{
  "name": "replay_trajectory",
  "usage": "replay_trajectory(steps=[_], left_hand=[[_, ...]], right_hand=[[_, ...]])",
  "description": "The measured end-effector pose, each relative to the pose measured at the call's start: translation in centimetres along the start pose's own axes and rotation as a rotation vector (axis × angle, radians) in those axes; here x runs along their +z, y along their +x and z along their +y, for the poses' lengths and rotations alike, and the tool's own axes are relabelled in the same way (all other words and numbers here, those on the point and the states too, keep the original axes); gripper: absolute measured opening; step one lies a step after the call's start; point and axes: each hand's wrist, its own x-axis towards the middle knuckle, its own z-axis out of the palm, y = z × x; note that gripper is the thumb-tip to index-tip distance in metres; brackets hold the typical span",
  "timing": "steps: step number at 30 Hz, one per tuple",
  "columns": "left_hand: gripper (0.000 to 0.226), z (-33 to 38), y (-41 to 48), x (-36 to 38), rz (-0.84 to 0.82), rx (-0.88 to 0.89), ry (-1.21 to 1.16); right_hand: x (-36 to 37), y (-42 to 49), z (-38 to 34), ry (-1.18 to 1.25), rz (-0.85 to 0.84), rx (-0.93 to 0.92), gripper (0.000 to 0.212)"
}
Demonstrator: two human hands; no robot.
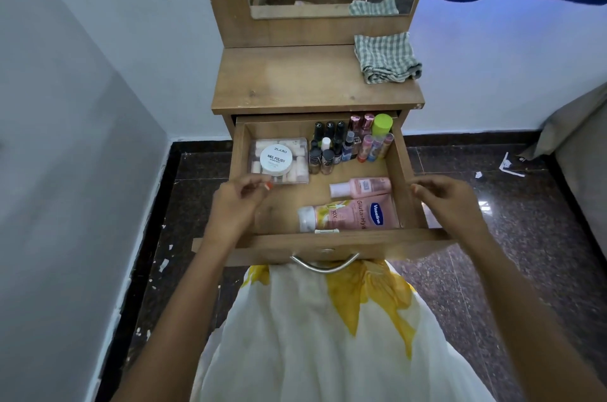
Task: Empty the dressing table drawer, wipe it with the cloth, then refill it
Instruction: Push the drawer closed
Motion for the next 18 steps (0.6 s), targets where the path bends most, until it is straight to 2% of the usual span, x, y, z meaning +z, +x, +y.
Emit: replay_trajectory(steps=[4, 7, 9, 11, 13, 15, 18], left_hand=[[0.02, -1.6, -2.4, -1.4, 0.128, 0.096, 0.164], [0.02, -3.3, -4.2, -1.4, 0.15, 0.182, 0.29], [0.023, -4.5, -5.3, -1.2, 0.155, 0.226, 0.393], [0.038, -5.7, -6.2, -1.0, 0.164, 0.26, 0.487], [0.047, -6.7, -6.8, -0.8, 0.188, 0.271, 0.526], [0.043, -7.3, -7.2, -1.0, 0.183, 0.258, 0.511], [0.061, -7.8, -7.1, -1.3, 0.161, 0.279, 0.457]], right_hand=[[0.1, -2.4, 1.4, -0.109, 0.06, -0.094, 0.019], [0.8, -4.1, 2.1, -0.211, 0.107, -0.199, 0.016], [1.2, -4.9, 2.8, -0.251, 0.099, -0.232, 0.026], [1.4, -5.6, 3.4, -0.307, 0.096, -0.304, 0.044], [1.5, -6.1, 4.3, -0.375, 0.111, -0.379, 0.051], [1.6, -6.5, 5.0, -0.398, 0.097, -0.423, 0.052], [1.6, -6.7, 5.5, -0.402, 0.113, -0.453, 0.043]])
